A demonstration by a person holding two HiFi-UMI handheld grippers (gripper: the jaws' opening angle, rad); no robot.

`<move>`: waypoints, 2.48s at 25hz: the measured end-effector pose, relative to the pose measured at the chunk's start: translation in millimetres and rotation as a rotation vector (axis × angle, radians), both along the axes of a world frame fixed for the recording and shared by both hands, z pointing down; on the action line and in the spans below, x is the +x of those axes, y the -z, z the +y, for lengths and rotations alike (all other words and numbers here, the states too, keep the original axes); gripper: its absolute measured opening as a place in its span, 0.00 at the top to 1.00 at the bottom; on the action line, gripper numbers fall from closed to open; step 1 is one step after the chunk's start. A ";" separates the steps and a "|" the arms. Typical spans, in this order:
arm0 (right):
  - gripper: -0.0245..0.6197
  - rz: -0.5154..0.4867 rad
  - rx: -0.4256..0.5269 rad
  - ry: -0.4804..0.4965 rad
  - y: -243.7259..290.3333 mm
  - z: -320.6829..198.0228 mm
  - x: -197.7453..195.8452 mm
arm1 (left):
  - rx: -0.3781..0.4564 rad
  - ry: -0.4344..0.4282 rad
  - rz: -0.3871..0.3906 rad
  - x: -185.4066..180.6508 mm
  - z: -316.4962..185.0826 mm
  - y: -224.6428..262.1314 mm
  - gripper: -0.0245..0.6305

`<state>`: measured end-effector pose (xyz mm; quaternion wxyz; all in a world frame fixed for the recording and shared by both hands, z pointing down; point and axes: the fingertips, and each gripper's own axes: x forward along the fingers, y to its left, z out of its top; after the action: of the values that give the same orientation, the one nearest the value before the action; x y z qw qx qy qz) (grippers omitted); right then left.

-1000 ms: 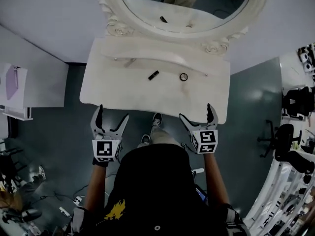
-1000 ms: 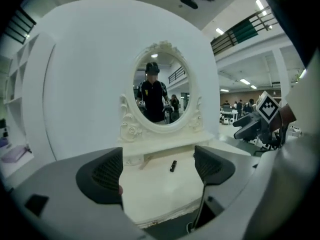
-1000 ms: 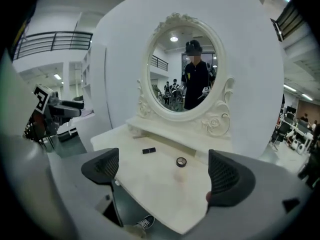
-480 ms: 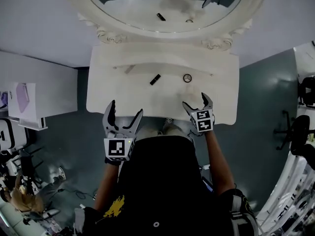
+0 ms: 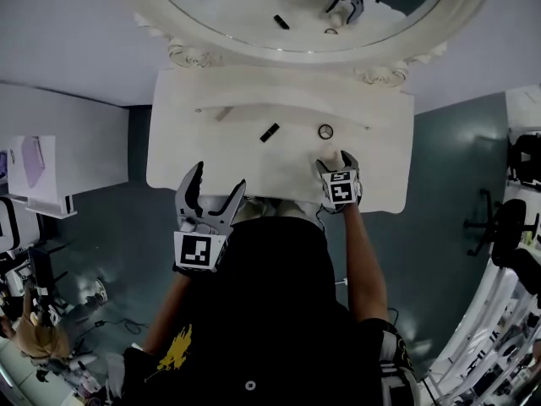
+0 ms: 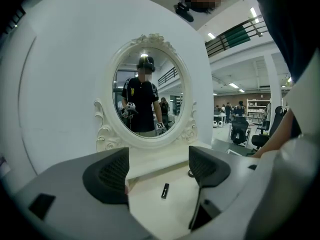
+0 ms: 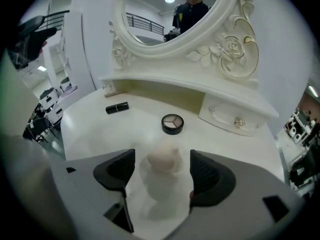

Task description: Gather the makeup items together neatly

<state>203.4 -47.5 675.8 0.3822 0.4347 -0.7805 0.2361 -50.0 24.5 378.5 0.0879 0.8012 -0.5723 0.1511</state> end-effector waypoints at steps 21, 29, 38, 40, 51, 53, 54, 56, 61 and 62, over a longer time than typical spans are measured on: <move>0.70 -0.054 0.127 -0.145 63.2 -35.8 -39.7 | 0.101 0.056 0.133 -39.8 -42.2 20.0 0.47; 0.70 -0.140 0.200 -0.096 97.2 -98.3 -102.6 | 0.119 0.088 0.136 -48.8 -43.1 13.9 0.47; 0.70 -0.076 0.296 -0.007 99.8 -149.9 -146.9 | 0.117 0.146 0.103 -63.8 -42.8 14.1 0.48; 0.70 -0.085 0.302 -0.015 98.9 -153.1 -146.5 | 0.102 0.155 0.100 -66.0 -41.6 12.9 0.48; 0.70 -0.166 0.266 -0.083 102.4 -183.1 -156.0 | 0.050 0.110 0.063 -56.4 -36.5 9.3 0.48; 0.70 -0.167 0.261 -0.087 101.4 -182.5 -158.1 | 0.042 0.109 0.056 -57.7 -36.2 8.5 0.48; 0.69 -0.164 0.257 -0.088 100.7 -182.0 -158.8 | 0.034 0.107 0.048 -58.7 -35.6 7.1 0.48; 0.67 -0.166 0.246 -0.090 100.6 -180.9 -160.1 | 0.042 0.107 0.049 -59.7 -36.6 7.9 0.48; 0.60 -0.177 0.204 -0.080 97.2 -172.8 -163.1 | 0.082 0.108 0.065 -58.7 -39.4 15.0 0.48; 0.60 -0.180 0.199 -0.084 96.6 -170.8 -162.2 | 0.075 0.106 0.062 -58.8 -38.3 14.1 0.48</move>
<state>41.2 -218.4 579.2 0.2553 0.4799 -0.8123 0.2115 -108.8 -13.8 364.4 0.0835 0.7768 -0.6162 0.0998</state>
